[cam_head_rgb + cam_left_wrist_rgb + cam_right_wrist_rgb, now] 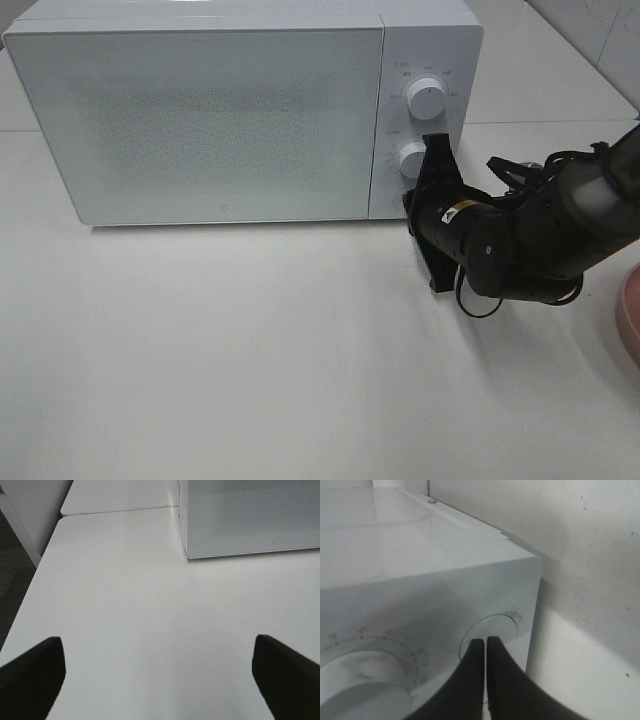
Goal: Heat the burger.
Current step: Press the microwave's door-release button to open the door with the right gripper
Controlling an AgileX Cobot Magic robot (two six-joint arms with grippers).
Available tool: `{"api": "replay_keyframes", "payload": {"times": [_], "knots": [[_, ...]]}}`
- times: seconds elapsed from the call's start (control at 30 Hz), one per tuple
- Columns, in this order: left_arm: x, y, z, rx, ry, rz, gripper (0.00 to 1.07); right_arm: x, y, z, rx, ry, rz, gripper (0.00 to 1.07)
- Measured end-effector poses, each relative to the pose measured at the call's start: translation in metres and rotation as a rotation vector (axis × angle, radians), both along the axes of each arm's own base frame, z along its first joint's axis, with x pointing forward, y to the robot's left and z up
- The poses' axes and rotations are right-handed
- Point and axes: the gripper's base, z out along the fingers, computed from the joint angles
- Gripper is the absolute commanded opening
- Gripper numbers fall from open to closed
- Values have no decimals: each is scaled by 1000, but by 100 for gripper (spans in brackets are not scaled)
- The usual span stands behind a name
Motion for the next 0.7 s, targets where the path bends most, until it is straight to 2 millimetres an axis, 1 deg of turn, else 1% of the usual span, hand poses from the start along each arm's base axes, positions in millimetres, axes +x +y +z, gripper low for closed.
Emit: {"api": "replay_keyframes", "payload": {"times": [0.2,0.37,0.7], "knots": [[0,0,0,0,0,0,94,7,-7,-2,-1,42,-18,0],[0,0,0,0,0,0,94,12,-4,0,1,46,-2,0],[0,0,0,0,0,0,94,12,-4,-2,-2,27,-2,0]]}}
